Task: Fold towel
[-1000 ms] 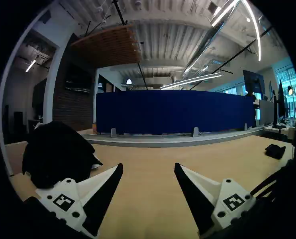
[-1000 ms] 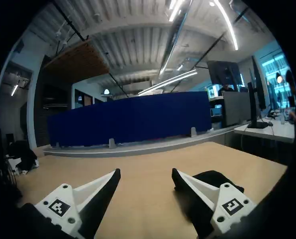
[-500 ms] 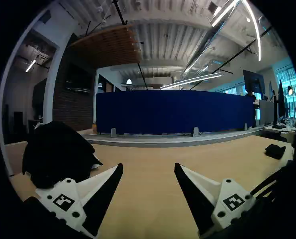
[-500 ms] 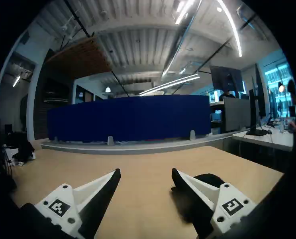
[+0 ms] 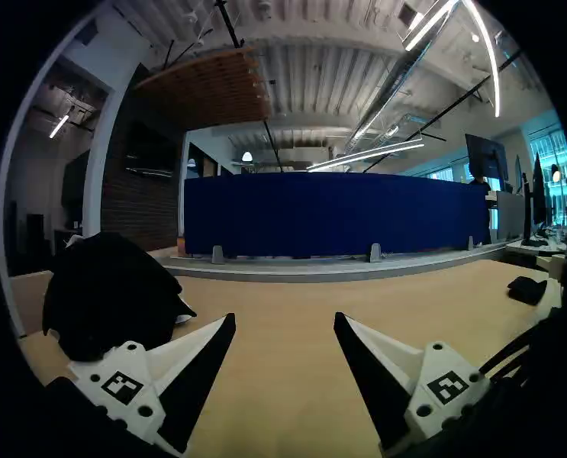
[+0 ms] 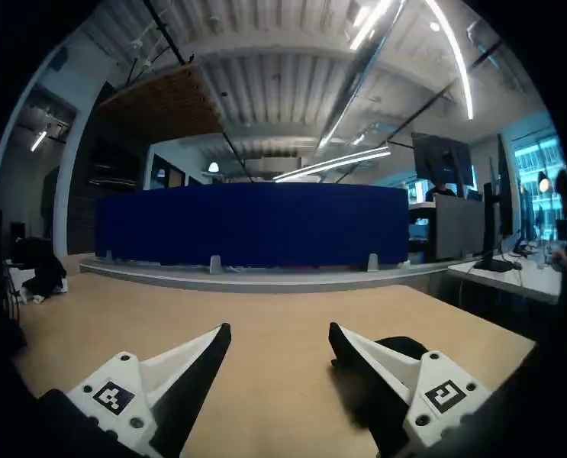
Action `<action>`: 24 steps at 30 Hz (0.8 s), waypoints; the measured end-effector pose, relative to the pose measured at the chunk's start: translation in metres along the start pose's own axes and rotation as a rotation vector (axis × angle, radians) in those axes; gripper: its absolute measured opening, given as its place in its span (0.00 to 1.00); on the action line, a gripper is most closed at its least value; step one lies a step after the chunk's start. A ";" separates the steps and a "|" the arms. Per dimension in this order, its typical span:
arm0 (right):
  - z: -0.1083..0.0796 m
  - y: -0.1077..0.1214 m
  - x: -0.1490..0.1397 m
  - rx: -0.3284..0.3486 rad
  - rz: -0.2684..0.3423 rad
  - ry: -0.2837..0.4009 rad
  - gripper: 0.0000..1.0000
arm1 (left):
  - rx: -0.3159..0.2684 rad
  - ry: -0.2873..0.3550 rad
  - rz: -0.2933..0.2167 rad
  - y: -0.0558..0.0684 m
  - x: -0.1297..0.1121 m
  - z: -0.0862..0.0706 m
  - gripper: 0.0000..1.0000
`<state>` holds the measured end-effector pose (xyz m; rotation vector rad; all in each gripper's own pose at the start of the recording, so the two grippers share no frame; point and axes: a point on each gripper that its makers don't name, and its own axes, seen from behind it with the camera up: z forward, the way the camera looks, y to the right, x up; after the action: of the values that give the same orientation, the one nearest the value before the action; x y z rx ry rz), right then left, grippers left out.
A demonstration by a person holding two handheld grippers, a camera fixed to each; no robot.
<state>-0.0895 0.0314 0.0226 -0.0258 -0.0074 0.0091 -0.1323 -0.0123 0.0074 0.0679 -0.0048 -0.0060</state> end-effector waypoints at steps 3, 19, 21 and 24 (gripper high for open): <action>0.001 0.001 -0.001 -0.004 -0.001 0.000 1.00 | 0.000 0.000 0.000 0.000 0.000 0.000 0.96; 0.002 0.003 -0.003 -0.004 -0.001 -0.001 1.00 | 0.000 0.000 0.000 0.000 0.000 0.002 0.96; 0.002 0.003 -0.004 -0.004 -0.001 0.000 0.99 | 0.000 0.000 0.001 0.000 0.000 0.003 0.96; 0.002 0.002 -0.004 -0.004 -0.001 -0.001 0.99 | 0.000 0.000 0.000 0.000 0.000 0.003 0.96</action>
<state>-0.0938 0.0339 0.0246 -0.0297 -0.0080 0.0076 -0.1322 -0.0121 0.0107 0.0679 -0.0045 -0.0060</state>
